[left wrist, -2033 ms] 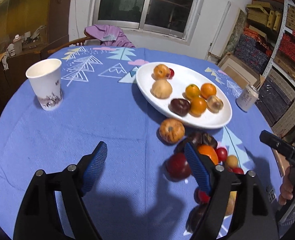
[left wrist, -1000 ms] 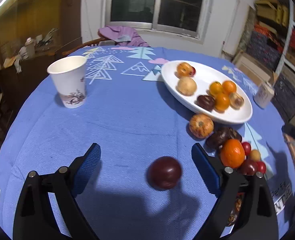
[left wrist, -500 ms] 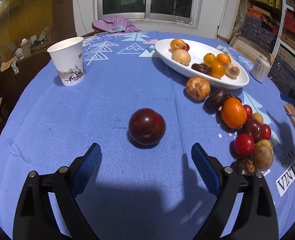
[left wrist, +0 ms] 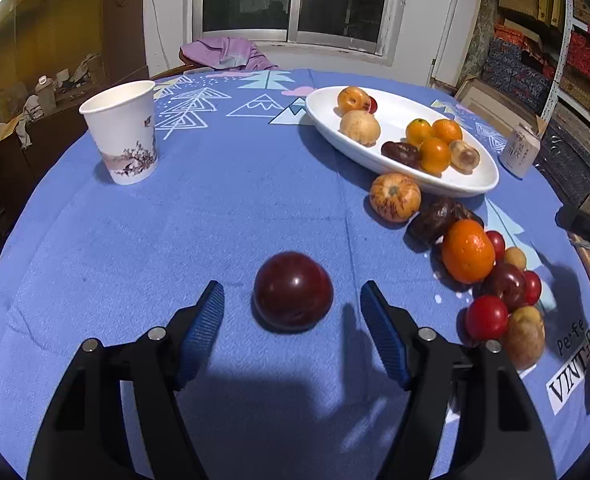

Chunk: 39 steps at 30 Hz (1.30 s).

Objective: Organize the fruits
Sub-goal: 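Grasp the dark red plum with the left gripper while the right grasps a red tomato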

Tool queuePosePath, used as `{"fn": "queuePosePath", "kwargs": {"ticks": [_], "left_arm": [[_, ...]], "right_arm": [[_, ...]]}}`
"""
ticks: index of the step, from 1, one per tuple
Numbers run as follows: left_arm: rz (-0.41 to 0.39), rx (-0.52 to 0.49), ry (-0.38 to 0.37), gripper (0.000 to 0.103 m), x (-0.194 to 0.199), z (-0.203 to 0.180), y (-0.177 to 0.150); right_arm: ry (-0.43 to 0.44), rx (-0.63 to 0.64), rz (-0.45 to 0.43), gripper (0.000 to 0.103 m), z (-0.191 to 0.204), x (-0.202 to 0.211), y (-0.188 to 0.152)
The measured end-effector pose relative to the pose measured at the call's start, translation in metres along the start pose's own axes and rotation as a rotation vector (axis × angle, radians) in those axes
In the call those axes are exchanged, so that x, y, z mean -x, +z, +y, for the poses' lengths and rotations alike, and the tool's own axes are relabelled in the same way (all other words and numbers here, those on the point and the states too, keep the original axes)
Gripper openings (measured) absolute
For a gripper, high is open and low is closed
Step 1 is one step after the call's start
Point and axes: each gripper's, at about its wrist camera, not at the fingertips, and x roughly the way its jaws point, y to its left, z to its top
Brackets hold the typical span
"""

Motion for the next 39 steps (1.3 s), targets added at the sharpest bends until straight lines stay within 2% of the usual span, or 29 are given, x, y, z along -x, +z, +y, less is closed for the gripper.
{"fn": "queuePosePath", "kwargs": {"ticks": [4, 5, 7, 14, 19, 25, 39], "left_arm": [[0.019, 0.000, -0.032, 0.047, -0.004, 0.000, 0.001], [0.019, 0.002, -0.036, 0.047, -0.004, 0.000, 0.001], [0.016, 0.003, -0.035, 0.039, -0.003, 0.001, 0.001], [0.017, 0.007, -0.045, 0.039, -0.002, 0.002, 0.000], [0.018, 0.007, -0.045, 0.039, -0.002, 0.003, -0.001], [0.018, 0.007, -0.046, 0.039, -0.002, 0.003, -0.001], [0.035, 0.009, -0.052, 0.039, -0.004, 0.002, -0.004]], "right_arm": [[-0.001, 0.013, 0.011, 0.071, 0.003, -0.003, -0.001], [0.001, 0.016, 0.010, 0.071, 0.003, -0.003, -0.002], [0.007, 0.023, 0.010, 0.071, 0.004, -0.001, -0.002], [0.052, 0.081, 0.061, 0.069, 0.015, -0.003, -0.014], [0.102, 0.068, 0.136, 0.039, 0.015, -0.013, -0.026], [0.130, 0.094, 0.171, 0.039, 0.025, -0.019, -0.034], [0.096, 0.131, 0.201, 0.032, 0.031, -0.029, -0.043]]}}
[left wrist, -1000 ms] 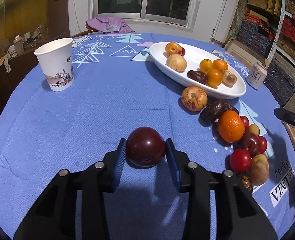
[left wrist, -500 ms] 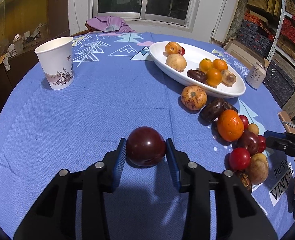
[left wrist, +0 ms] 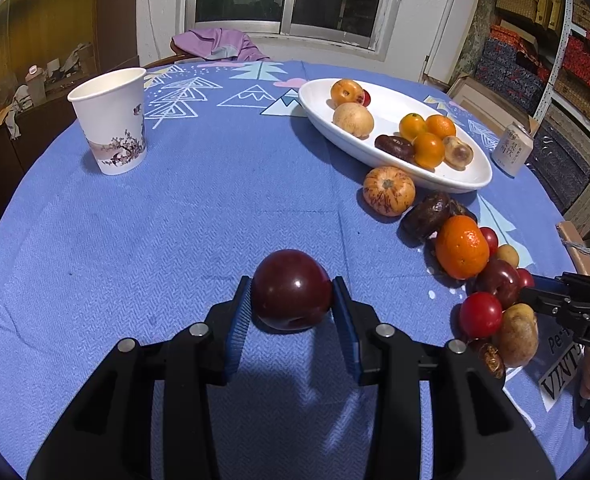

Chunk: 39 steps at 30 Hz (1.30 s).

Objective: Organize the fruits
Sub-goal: 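Grasp the dark red plum with the left gripper while the right grasps a red tomato, then carry the plum and tomato onto the white plate and open both grippers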

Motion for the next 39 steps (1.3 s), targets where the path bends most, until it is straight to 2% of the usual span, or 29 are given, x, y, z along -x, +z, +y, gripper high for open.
{"fn": "queuePosePath", "kwargs": {"ticks": [17, 20, 24, 29, 33, 36, 39], "left_arm": [[0.002, 0.015, -0.023, 0.039, -0.001, 0.002, 0.001], [-0.022, 0.012, -0.021, 0.038, 0.005, 0.000, 0.002], [-0.076, 0.025, -0.044, 0.038, 0.023, -0.004, 0.011], [-0.105, -0.012, -0.058, 0.038, 0.032, -0.026, 0.050], [-0.137, -0.025, -0.096, 0.038, 0.029, -0.047, 0.092], [-0.130, -0.011, -0.134, 0.038, 0.011, -0.060, 0.114], [-0.086, -0.003, -0.159, 0.038, -0.017, -0.070, 0.126]], "right_arm": [[-0.035, 0.026, -0.013, 0.031, 0.004, 0.000, -0.002], [-0.032, 0.024, -0.016, 0.030, 0.003, 0.002, -0.001], [-0.022, -0.030, -0.107, 0.030, -0.009, 0.029, 0.010], [-0.029, -0.099, -0.205, 0.030, -0.028, 0.060, 0.030], [-0.058, -0.083, -0.257, 0.030, -0.026, 0.074, 0.066], [-0.065, -0.066, -0.260, 0.030, -0.023, 0.065, 0.091], [-0.066, -0.059, -0.227, 0.030, -0.022, 0.040, 0.107]]}}
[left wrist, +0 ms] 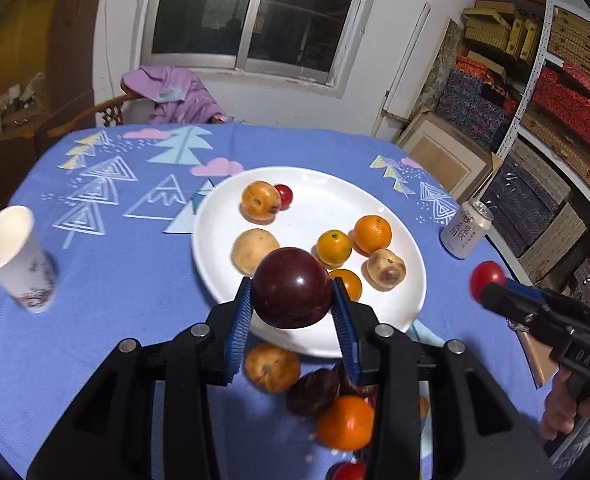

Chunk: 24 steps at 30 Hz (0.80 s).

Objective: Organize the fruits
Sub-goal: 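Carry the plum and tomato onto the white plate and open both grippers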

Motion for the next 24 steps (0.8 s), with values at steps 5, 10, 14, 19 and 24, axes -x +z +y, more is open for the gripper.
{"fn": "queuePosePath", "kwargs": {"ticks": [5, 10, 14, 19, 24], "left_arm": [[0.063, 0.009, -0.004, 0.038, -0.047, -0.001, 0.006], [0.078, -0.019, -0.015, 0.038, -0.076, -0.011, 0.025], [0.100, -0.016, -0.022, 0.038, -0.097, -0.014, 0.039], [0.129, -0.020, -0.033, 0.038, -0.113, -0.015, 0.039], [0.122, -0.033, -0.012, 0.048, -0.111, -0.016, 0.033]], "right_arm": [[-0.041, 0.029, 0.084, 0.030, 0.002, -0.054, -0.002], [-0.063, 0.054, 0.110, 0.030, 0.002, -0.074, -0.002], [-0.065, 0.057, 0.125, 0.030, 0.001, -0.082, -0.003], [-0.054, 0.060, 0.148, 0.030, -0.001, -0.090, -0.007], [-0.068, 0.085, 0.156, 0.051, 0.003, -0.091, -0.009]]}}
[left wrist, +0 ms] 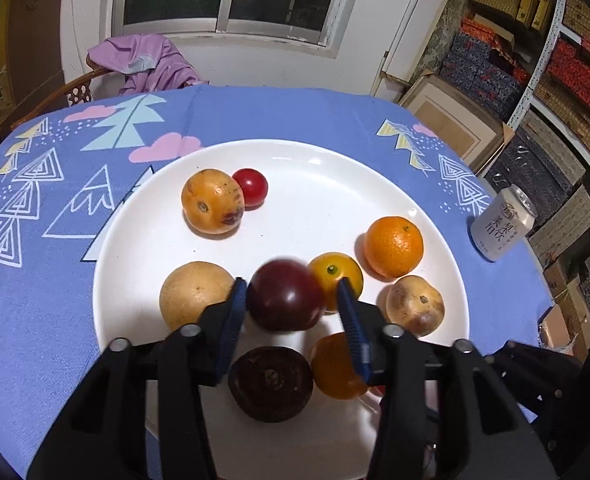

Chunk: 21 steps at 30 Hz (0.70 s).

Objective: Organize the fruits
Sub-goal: 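Carry the plum and tomato onto the white plate and open both grippers, then move both grippers back to the pile, left toward an orange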

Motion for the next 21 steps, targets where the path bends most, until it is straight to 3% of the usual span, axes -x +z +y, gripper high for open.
{"fn": "queuePosePath", "kwargs": {"ticks": [5, 9, 15, 17, 21], "left_arm": [[-0.059, 0.008, 0.011, 0.052, 0.041, 0.006, -0.005], [-0.128, 0.023, 0.042, 0.064, 0.089, 0.018, -0.018], [-0.168, 0.033, 0.105, 0.072, 0.145, 0.037, -0.074], [-0.162, 0.028, 0.125, 0.073, 0.152, 0.040, -0.096], [-0.136, 0.021, 0.139, 0.078, 0.150, 0.037, -0.133]], "right_arm": [[0.002, -0.017, -0.064, 0.054, -0.002, 0.030, 0.003], [0.026, -0.059, -0.138, 0.059, -0.006, 0.068, 0.000], [0.051, -0.114, -0.211, 0.062, -0.011, 0.107, -0.023], [0.057, -0.131, -0.212, 0.062, -0.013, 0.112, -0.037], [0.038, -0.167, -0.211, 0.073, -0.021, 0.115, -0.062]]}}
